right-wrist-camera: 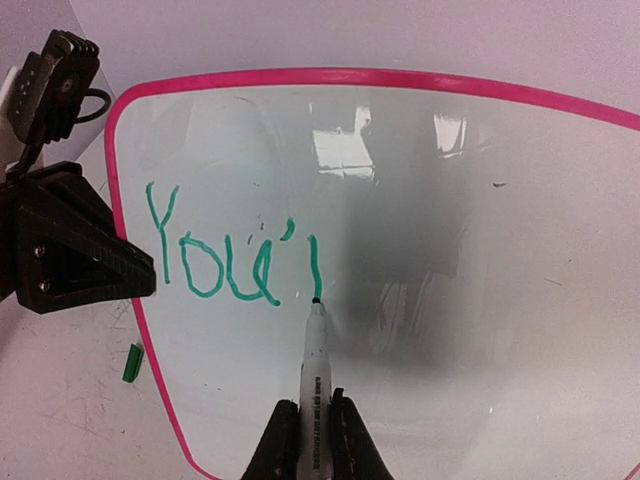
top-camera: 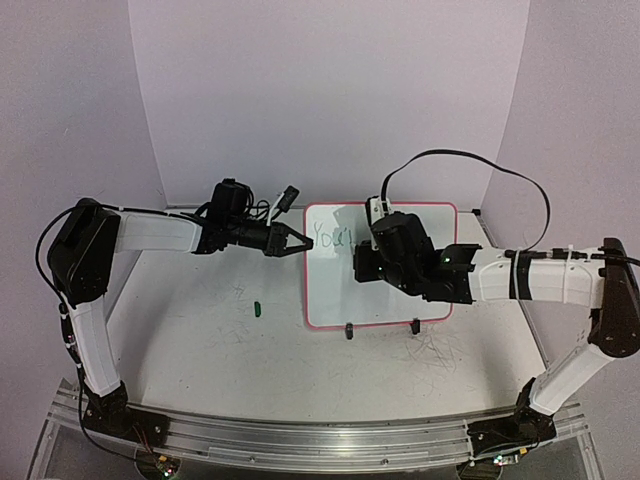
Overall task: Write a sentence on the whiteboard
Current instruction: Pick up the sentence from the whiteboard.
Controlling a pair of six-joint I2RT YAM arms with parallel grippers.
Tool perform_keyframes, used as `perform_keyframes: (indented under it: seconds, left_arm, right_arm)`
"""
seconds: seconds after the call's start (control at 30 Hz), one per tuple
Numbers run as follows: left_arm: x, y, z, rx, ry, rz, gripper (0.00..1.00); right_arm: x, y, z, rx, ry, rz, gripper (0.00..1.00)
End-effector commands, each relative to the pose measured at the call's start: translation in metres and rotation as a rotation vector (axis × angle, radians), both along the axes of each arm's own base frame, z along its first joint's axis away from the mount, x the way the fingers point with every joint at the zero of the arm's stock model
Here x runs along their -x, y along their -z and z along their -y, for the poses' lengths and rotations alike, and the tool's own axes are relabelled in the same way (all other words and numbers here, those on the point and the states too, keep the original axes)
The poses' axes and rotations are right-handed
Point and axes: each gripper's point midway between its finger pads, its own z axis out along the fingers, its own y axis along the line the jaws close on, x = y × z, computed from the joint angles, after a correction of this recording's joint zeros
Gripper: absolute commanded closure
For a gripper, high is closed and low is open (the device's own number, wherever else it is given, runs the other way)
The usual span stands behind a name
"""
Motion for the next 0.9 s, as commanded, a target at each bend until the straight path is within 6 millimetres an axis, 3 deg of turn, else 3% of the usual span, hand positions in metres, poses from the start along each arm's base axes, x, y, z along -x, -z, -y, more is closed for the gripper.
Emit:
perform_keyframes:
  seconds: [0.0,0.5,0.87]
  left_arm:
    - [-0.005,-0.002,-0.004,-0.026,-0.042,0.03,1.0]
    - [-0.005,-0.001,-0.004,-0.026,-0.04,0.029,1.0]
    - [-0.004,-0.002,-0.004,-0.024,-0.039,0.032,1.0]
  right_arm:
    - [-0.001,0.001,0.007,0.016,0.022,-0.004,1.0]
    - [-0.015,-0.026,0.002,0.018,0.042,0.061,1.0]
    - [-0.022,-0.032,0.01,0.014,0.078,0.078,1.0]
